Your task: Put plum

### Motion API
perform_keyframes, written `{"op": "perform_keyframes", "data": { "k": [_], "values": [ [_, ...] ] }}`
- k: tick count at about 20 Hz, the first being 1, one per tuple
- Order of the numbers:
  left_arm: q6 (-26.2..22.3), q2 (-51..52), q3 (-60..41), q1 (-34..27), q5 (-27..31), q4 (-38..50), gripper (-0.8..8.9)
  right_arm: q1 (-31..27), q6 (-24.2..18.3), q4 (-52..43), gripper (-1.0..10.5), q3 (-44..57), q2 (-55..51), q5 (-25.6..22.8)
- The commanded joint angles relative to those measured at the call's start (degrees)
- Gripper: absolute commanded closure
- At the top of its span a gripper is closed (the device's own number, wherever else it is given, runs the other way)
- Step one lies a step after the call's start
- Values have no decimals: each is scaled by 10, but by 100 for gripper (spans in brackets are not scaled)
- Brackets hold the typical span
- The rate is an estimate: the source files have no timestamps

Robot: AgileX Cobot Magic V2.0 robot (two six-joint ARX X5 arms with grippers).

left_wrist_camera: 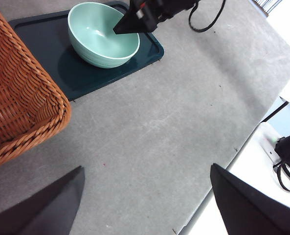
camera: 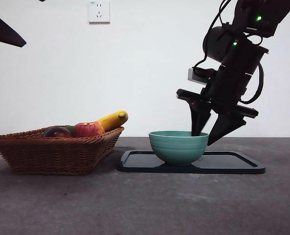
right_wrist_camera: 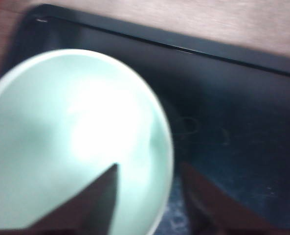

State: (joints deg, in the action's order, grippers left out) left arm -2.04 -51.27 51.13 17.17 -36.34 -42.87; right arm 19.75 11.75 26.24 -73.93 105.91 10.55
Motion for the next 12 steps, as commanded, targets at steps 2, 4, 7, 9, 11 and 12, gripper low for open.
{"op": "perform_keyframes", "data": {
  "k": [2,4,7,9,11,12],
  "values": [
    [-3,-3,9,2,-3,5,409,4,-8,-11,906,-12,11,-18],
    [-3,-3,9,2,-3,5,409,4,-8,-12,935,-12,11,-19],
    [-3,-3,9,2,-3,5,409,3,-7,-20,935,-14,9,-21],
    [-3,-3,9,2,-3,4,409,3,-7,-19,935,-24,-1,-21],
    [-3,-3,9,2,-3,4,409,3,-7,-15,935,-35,-23,-20],
    [-3,-3,9,2,-3,4,409,3,-7,-9,935,-40,-37,-19]
  ]
}}
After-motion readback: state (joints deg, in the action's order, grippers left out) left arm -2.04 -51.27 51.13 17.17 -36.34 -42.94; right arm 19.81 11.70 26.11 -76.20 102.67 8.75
